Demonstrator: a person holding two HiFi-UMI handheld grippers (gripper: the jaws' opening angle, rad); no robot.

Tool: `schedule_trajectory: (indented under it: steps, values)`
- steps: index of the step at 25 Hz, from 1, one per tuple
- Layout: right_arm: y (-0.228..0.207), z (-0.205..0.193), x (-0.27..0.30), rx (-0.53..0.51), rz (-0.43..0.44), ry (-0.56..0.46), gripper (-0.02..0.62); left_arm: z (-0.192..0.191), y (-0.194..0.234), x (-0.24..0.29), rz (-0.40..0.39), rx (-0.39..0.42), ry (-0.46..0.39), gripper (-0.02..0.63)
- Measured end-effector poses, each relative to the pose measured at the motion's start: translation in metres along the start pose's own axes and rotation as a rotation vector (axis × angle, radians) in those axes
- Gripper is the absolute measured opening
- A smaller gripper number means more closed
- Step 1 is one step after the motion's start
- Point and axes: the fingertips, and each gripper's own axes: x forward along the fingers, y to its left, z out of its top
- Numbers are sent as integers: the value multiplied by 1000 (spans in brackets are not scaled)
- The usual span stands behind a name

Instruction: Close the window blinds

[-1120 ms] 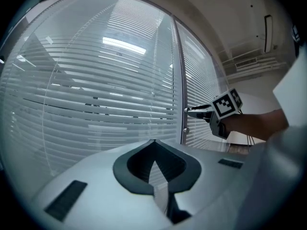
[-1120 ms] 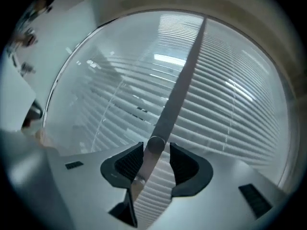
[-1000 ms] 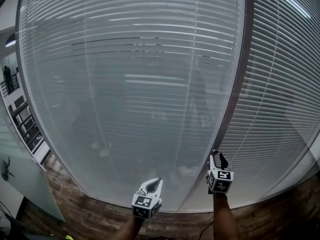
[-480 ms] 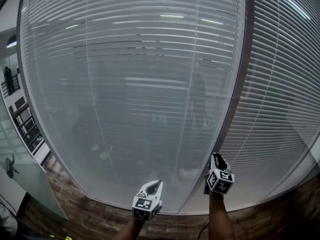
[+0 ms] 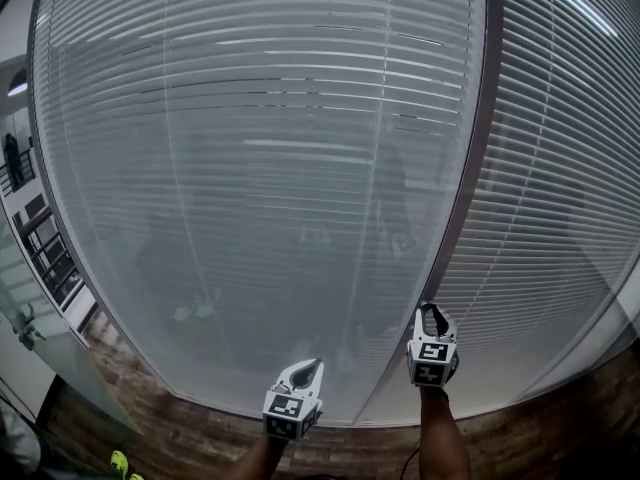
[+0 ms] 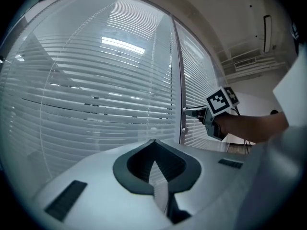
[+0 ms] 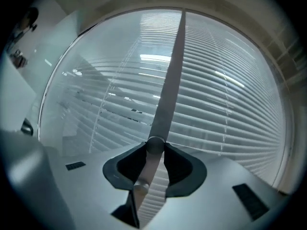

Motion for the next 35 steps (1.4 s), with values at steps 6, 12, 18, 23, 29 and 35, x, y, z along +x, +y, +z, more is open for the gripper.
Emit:
schedule_trajectory:
  steps: [6,12,18,23,29,35]
  values:
    - [8,0,2,-527,-19,52,120,2,2,1,5,-3,7,0]
    - [13,-9,2,-998,-24,46,120,-4,3,3,2,6,5,0]
    - [12,-7,2,-1064,-8,44,120,3,3,3,9,4,2,0]
    - [11,-7,2,-1055,-15,40,121,1,3,2,14,10,7,0]
    - [13,-7,1,-1023,-18,27,121,2,2,1,18,20,8,0]
    - [4,-1,-13,-722,-18,13,121,6,-2,0,23,32,11,0]
